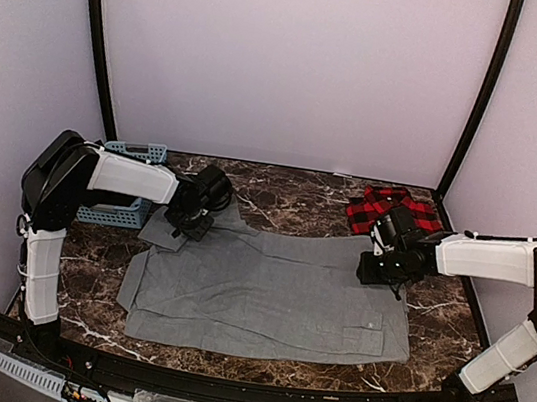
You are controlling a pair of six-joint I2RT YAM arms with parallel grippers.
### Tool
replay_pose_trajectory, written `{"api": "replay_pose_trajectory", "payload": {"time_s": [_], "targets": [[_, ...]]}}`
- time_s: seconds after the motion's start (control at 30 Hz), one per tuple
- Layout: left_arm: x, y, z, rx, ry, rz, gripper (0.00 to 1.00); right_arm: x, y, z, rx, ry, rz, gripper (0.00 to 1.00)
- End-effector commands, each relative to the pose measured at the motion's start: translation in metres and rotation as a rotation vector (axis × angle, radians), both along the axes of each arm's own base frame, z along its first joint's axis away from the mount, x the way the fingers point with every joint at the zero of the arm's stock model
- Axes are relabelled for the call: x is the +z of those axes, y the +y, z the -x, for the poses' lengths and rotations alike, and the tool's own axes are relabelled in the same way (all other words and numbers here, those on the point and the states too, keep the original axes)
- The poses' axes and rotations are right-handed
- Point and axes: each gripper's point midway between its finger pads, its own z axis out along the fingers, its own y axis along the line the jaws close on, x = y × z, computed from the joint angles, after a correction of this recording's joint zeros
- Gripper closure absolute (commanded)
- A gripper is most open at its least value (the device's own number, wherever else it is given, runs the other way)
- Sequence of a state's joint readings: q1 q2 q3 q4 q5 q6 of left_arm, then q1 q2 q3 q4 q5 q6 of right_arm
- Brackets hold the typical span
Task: Fold and stack the long sleeve shirts
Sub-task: Pick up the sleeve from the 1/3-folded shirt.
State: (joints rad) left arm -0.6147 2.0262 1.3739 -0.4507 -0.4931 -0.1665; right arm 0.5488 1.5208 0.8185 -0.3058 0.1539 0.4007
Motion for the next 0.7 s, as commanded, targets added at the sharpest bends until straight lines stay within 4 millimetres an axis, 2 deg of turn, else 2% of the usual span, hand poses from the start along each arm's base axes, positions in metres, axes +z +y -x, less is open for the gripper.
{"api": "replay_pose_trajectory", "payload": {"time_s": [0.0, 0.13, 0.43, 0.67], "targets": [[0.027, 0.007, 0.001, 0.019, -0.03, 0.002, 0.9, 0.005, 0.0, -0.008, -0.011, -0.025, -0.004, 0.63], [0.036, 0.006, 0.003, 0.017, -0.034, 0.025, 1.0, 0.008, -0.004, -0.011, -0.031, -0.031, 0.009, 0.63], [0.083, 0.008, 0.014, 0.01, -0.045, 0.065, 1.0, 0.041, -0.02, -0.037, -0.07, -0.107, 0.013, 0.63], [0.113, 0.015, 0.042, -0.011, -0.036, 0.138, 1.0, 0.07, -0.026, -0.054, -0.072, -0.179, 0.045, 0.62]]}}
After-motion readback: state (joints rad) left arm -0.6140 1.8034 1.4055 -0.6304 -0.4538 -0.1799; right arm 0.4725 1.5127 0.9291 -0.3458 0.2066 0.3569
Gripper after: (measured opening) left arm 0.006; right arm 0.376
